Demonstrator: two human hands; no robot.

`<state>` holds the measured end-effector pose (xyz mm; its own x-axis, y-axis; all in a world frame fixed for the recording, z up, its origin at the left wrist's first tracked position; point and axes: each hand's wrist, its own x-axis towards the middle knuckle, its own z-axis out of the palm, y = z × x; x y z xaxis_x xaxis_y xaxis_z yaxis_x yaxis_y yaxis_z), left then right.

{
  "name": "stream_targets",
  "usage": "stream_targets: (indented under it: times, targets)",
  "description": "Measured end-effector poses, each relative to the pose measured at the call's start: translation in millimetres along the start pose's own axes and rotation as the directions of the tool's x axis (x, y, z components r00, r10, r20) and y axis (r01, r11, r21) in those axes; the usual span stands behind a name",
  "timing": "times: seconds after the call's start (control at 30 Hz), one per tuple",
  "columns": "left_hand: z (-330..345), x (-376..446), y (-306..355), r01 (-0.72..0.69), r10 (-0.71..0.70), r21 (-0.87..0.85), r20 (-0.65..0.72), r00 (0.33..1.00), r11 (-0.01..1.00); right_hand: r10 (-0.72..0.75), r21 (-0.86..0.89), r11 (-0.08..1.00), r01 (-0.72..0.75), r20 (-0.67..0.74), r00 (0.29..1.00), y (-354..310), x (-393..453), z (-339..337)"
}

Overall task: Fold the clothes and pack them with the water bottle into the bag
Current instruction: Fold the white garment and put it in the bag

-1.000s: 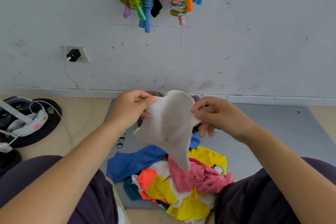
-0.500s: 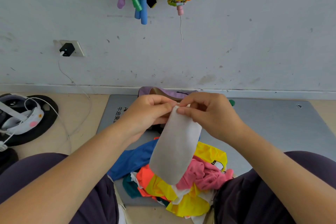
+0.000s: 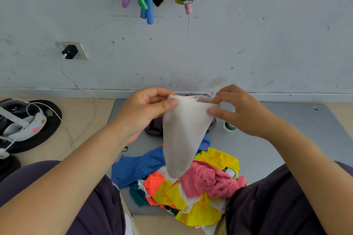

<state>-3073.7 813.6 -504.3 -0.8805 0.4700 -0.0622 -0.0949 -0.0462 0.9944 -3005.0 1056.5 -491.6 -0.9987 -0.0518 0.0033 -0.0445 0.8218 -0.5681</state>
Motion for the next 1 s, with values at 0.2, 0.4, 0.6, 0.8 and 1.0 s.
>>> stream_targets:
  times: [0.2, 0.4, 0.6, 0.8, 1.0]
  targets:
    - [-10.5, 2.8, -4.0, -0.151, 0.228, 0.621, -0.047, 0.972, 0.769, 0.069, 0.240, 0.970, -0.026, -0.170, 0.983, 6.6, -0.5, -3.9]
    - [-7.9, 2.7, -6.5, -0.181, 0.225, 0.512, -0.025, 0.974, 0.840, 0.034, 0.232, 0.973, 0.003, -0.156, 0.987, 4.4, 0.4, 2.8]
    - [-8.4, 4.0, -6.5, -0.135, 0.171, 0.459, -0.038, 0.985, 0.878, 0.040, 0.406, 0.914, 0.008, -0.109, 0.993, 2.8, 0.6, 8.4]
    - [0.2, -4.5, 9.5, -0.035, 0.035, -0.089, -0.010, 0.999, 0.995, 0.130, 0.708, 0.704, 0.048, -0.195, 0.972, -14.3, -1.5, 5.6]
    - [5.4, -12.3, -1.4, 0.163, -0.177, 0.077, 0.253, 0.951, 0.984, 0.264, 0.861, 0.507, -0.042, -0.108, 0.958, -14.4, -0.3, 6.0]
